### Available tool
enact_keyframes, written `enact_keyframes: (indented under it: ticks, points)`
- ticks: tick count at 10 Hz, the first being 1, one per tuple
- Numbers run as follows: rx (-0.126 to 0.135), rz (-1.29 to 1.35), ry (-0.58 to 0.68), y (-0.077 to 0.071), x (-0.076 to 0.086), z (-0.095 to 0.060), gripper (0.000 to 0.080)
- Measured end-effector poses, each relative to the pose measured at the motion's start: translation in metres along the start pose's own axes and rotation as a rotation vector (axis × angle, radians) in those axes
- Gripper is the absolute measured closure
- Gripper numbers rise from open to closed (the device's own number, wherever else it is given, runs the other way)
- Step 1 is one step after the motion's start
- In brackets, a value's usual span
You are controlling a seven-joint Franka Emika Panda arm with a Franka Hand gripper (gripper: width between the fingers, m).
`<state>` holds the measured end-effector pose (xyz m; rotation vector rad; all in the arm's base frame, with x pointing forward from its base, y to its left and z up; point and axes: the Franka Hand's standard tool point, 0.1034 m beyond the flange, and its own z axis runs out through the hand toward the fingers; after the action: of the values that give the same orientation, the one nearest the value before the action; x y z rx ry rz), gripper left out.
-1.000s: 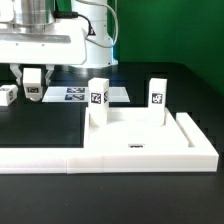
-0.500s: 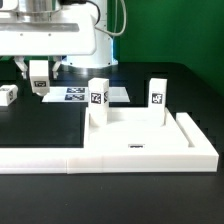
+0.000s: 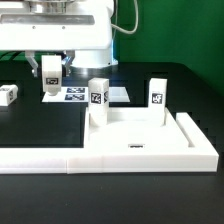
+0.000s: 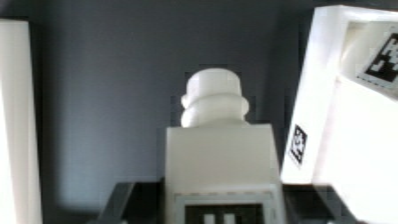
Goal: Assemble square table
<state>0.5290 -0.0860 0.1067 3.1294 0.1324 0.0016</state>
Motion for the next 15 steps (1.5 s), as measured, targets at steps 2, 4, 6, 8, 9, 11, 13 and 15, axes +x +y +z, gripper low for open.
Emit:
enact_keyframes:
  ticks: [2, 4, 6, 8, 9, 11, 13, 15]
  points:
    - [0.002, -0.001, -0.001, 0.000, 0.000, 0.001, 0.0512]
    - [0.017, 0.018, 0.000, -0.013, 0.008, 0.004, 0.0512]
    - [0.025, 0.013, 0.033, -0.038, 0.034, -0.004, 0.0512]
    - [0.007, -0.011, 0.137, -0.064, 0.057, -0.004, 0.0512]
    - [0.016, -0.021, 0.145, -0.084, 0.060, 0.002, 0.0512]
    - [0.029, -0.002, 0.149, -0.105, 0.059, 0.006, 0.0512]
    - [0.027, 0.002, 0.149, -0.101, 0.059, 0.007, 0.0512]
    - [0.021, 0.002, 0.169, -0.100, 0.060, 0.007, 0.0512]
